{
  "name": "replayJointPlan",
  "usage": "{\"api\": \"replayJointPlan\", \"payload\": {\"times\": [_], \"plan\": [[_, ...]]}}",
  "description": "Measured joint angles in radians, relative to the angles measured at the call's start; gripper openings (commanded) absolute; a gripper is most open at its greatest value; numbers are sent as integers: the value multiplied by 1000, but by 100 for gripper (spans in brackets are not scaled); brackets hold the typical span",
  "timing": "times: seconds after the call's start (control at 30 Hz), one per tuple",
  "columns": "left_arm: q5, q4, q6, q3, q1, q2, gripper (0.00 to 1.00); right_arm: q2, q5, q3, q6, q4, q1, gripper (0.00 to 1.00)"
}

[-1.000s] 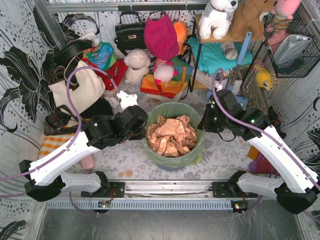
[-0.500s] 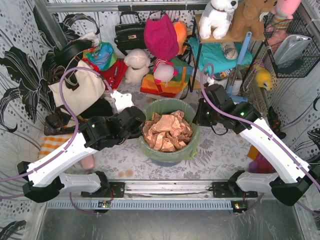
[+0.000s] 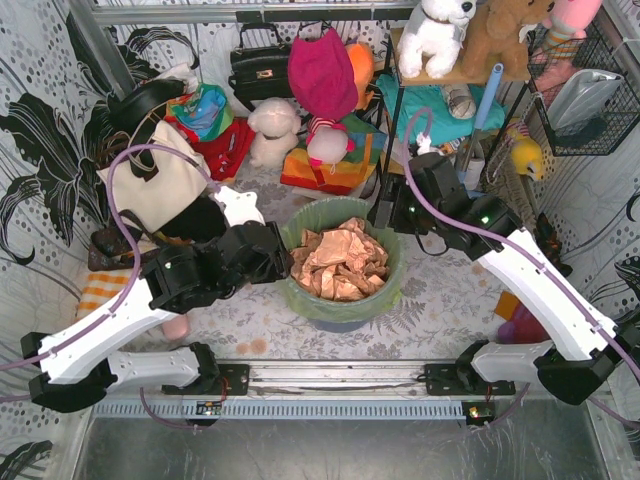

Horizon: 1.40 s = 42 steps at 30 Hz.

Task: Tie the trash bag

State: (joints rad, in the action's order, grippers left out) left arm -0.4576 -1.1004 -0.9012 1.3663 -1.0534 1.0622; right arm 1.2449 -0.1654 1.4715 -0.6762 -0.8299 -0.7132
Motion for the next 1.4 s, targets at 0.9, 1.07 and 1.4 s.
{"api": "replayJointPlan", "payload": {"times": [0.9,1.07,1.4], "plan": [[139,219,105,-426,575,-223,55,-225,-134,-259,66,-19,239,79],[319,386,101,-646,627,-275,53,-230,-58,-418,53,58,257,79],[635,771,-29,-1024,636,-345,55,-324,16,-715,13,241,259,75]]}}
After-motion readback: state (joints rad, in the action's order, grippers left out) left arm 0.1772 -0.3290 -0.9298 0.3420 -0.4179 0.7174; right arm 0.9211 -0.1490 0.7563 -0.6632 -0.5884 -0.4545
